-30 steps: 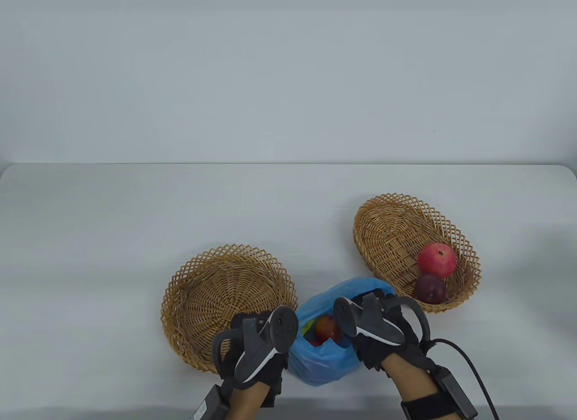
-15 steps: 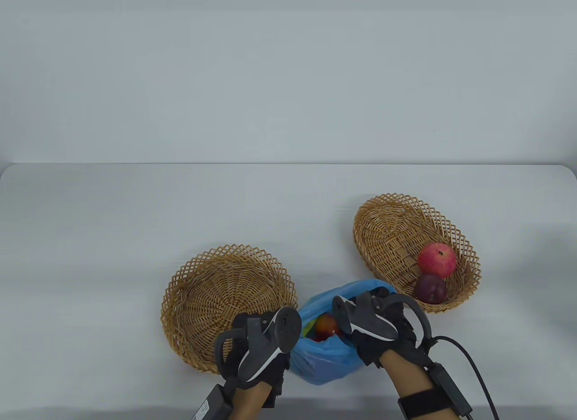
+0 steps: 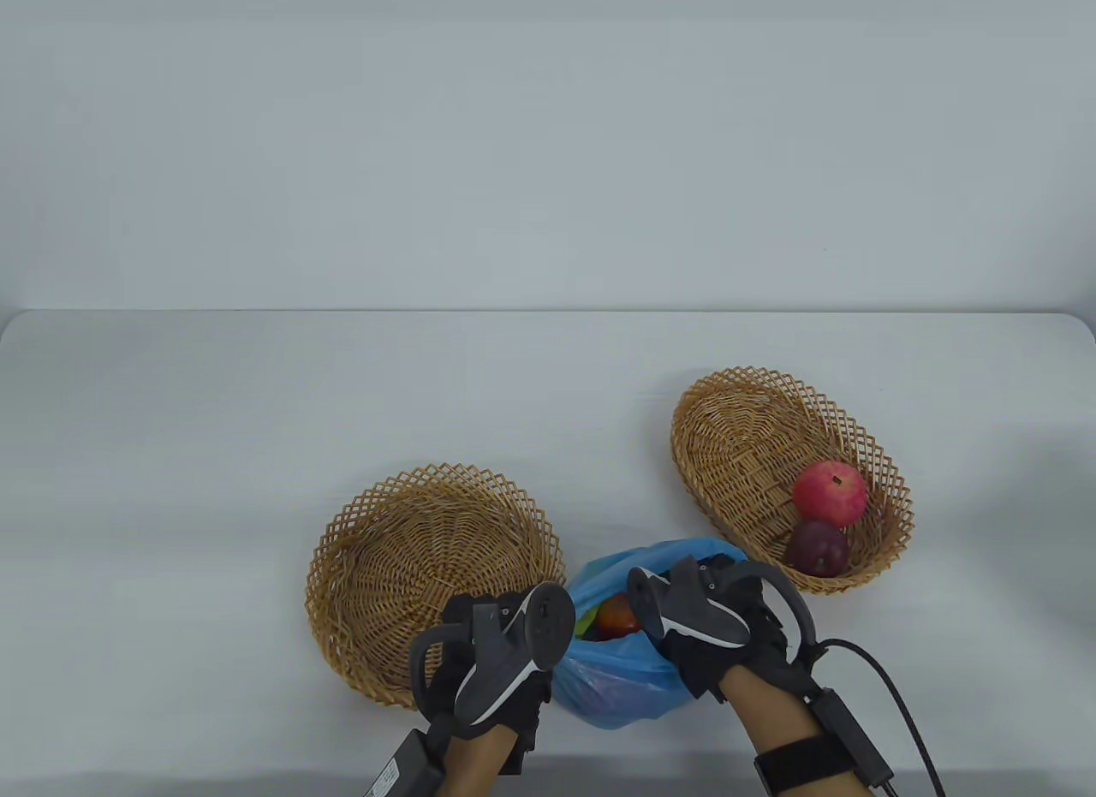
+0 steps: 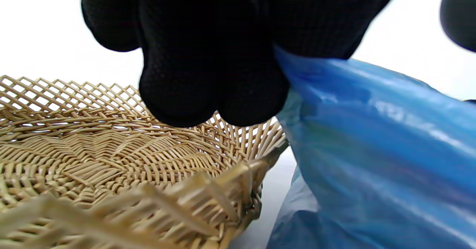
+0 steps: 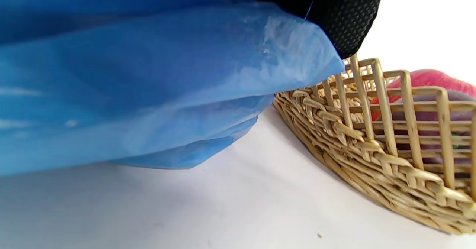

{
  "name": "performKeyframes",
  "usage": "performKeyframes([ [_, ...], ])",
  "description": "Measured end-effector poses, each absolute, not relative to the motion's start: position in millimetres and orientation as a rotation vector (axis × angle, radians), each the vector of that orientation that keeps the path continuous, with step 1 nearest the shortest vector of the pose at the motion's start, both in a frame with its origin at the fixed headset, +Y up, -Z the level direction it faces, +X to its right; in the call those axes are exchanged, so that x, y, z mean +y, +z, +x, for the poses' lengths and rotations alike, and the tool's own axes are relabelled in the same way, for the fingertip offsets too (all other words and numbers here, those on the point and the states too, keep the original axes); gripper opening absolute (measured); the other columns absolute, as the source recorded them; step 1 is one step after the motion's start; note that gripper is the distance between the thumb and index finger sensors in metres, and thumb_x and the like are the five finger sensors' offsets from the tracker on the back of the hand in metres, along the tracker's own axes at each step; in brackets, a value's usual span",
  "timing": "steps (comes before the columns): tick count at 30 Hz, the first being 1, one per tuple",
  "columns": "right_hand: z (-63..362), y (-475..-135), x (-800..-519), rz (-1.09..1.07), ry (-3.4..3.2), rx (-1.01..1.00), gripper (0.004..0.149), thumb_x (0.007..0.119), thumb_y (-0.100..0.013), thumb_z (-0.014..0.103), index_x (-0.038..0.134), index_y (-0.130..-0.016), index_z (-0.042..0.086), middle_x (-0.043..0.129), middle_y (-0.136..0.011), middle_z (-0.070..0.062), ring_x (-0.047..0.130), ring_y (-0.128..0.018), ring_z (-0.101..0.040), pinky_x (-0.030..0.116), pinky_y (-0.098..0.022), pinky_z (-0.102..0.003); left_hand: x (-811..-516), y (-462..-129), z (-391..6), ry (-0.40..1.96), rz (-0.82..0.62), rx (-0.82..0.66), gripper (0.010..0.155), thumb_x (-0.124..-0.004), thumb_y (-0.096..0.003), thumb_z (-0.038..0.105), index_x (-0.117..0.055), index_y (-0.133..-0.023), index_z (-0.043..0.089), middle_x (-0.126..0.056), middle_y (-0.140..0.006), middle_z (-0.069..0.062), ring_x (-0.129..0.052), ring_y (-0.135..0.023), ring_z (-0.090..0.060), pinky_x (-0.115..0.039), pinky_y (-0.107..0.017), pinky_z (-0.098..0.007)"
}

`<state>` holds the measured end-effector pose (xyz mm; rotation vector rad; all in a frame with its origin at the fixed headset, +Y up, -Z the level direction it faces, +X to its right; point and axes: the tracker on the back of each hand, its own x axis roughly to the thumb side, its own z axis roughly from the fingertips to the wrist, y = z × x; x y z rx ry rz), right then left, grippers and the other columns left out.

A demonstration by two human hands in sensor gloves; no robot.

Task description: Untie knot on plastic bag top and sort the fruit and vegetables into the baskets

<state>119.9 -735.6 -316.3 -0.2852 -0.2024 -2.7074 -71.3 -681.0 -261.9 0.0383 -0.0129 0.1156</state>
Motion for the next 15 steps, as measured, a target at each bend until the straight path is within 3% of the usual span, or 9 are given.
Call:
performKeyframes([
  [2,118.0,-316.0,-736.0,-0.293,-2.696,-0.127,0.098,0.091,-0.032,0.058,0.039,-0.107,0.023,0.063,-0.110,-0.015,0.081,-0.092,-0.035,0.065,-0.070,-0.060,-681.0,-261.9,-71.4,0.117,0.040,-0.013,0.042,-0.085,-0.0434,0.044,-0.088,-0.083,0.030,-0.106,-0.059,0.009,-0.107,-0.054,-0.020,-0.072,-0.069,-0.052],
  [6,122.9,-317.0,-729.9,-0.293,-2.750,-0.180,0.097,0.091,-0.032,0.059,0.041,-0.107,0.022,0.065,-0.108,-0.015,0.084,-0.090,-0.034,0.066,-0.069,-0.060,-681.3,-261.7,-71.9,0.119,0.040,-0.010,0.042,-0.085,-0.0434,0.044,-0.088,-0.083,0.030,-0.106,-0.059,0.009,-0.107,-0.054,-0.020,-0.072,-0.069,-0.052],
  [15,139.8,-310.1,-693.8,-0.396,-3.060,-0.193,0.097,0.090,-0.031,0.061,0.043,-0.107,0.021,0.068,-0.106,-0.016,0.086,-0.087,-0.033,0.066,-0.068,-0.061,-681.5,-262.4,-73.8,0.130,0.038,-0.003,0.042,-0.085,-0.0435,0.044,-0.088,-0.083,0.030,-0.106,-0.059,0.009,-0.107,-0.055,-0.020,-0.072,-0.069,-0.052],
])
